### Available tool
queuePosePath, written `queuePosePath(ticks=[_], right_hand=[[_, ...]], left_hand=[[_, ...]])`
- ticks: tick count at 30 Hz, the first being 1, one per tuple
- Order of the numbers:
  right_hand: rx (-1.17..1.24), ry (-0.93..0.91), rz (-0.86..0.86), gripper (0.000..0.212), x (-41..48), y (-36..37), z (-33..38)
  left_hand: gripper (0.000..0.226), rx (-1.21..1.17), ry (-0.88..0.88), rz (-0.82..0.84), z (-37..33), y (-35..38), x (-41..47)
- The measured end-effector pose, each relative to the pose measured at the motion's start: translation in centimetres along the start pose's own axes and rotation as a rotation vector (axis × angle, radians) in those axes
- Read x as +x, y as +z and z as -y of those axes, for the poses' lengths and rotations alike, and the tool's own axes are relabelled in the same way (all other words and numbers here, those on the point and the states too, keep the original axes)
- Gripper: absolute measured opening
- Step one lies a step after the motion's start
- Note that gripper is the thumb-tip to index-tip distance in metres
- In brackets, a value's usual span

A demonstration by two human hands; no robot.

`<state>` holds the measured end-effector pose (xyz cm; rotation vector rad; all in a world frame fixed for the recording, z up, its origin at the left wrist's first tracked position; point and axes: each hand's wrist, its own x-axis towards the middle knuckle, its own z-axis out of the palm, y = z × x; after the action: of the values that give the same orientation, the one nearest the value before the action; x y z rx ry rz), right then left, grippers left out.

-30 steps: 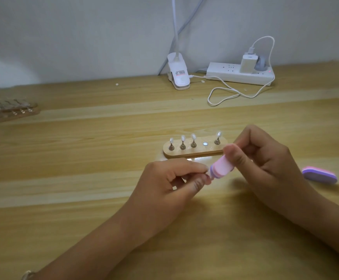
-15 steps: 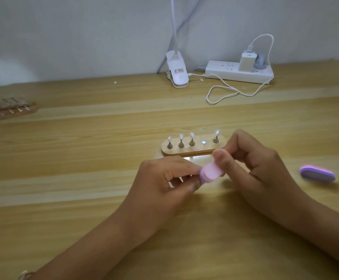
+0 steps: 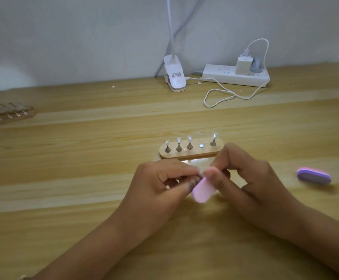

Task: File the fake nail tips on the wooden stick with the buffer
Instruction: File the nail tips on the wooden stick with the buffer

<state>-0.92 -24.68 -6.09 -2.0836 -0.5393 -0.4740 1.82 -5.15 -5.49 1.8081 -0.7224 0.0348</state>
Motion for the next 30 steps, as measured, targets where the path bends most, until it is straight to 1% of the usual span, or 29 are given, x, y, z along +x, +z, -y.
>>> queuePosePath(ticks=[1, 4, 7, 10, 15, 17, 18, 20, 21, 24, 27, 28, 30], right_hand=[[-0.004, 0.002, -0.001, 0.027, 0.1, -0.2, -0.2], [0.026, 0.059, -0.082, 0.03, 0.7, -1.2, -1.0], [0.024, 0.027, -0.087, 0.031, 0.6, -1.1, -1.0], [0.03, 0.028, -0.103, 0.028, 0.7, -1.3, -0.9], [0.05, 0.192, -0.136, 0.026, 1.3, -2.6, -1.1], [0.044, 0.24, -0.093, 0.027, 1.4, -3.0, -1.3], [0.022, 0.244, -0.046, 0.025, 1.4, -3.1, -1.4], [-0.074, 0.181, 0.05, 0.013, 1.2, -3.2, -1.7], [-0.143, 0.125, 0.077, 0.01, 1.0, -3.2, -1.8], [-0.326, -0.026, 0.062, 0.013, 0.8, -3.2, -1.6], [-0.316, -0.071, 0.1, 0.032, 0.6, -2.7, -0.7], [-0.288, -0.066, 0.123, 0.035, 0.6, -2.5, -0.3], [-0.241, -0.061, 0.154, 0.034, 0.6, -2.1, 0.2]], left_hand=[[0.014, -0.014, -0.008, -0.002, 0.0, 0.0, 0.0], [0.015, -0.111, -0.051, 0.014, -0.1, 0.0, 0.0], [0.011, -0.171, -0.071, 0.051, -0.1, 0.2, -0.2], [0.011, -0.218, -0.091, 0.043, -0.3, 0.1, -0.2], [0.012, -0.219, -0.177, 0.002, 0.0, -0.1, -0.1], [0.011, -0.224, -0.206, -0.025, 0.2, -0.2, 0.0], [0.011, -0.23, -0.212, -0.035, 0.2, -0.2, 0.0], [0.01, -0.241, -0.207, -0.045, 0.1, -0.3, 0.0], [0.009, -0.246, -0.207, -0.047, 0.1, -0.2, 0.0], [0.006, -0.262, -0.218, -0.049, 0.1, -0.1, 0.2], [0.012, -0.271, -0.221, -0.032, 0.0, 0.1, 0.3], [0.016, -0.273, -0.217, -0.018, 0.0, 0.1, 0.3], [0.017, -0.276, -0.199, 0.019, -0.1, 0.0, 0.2]])
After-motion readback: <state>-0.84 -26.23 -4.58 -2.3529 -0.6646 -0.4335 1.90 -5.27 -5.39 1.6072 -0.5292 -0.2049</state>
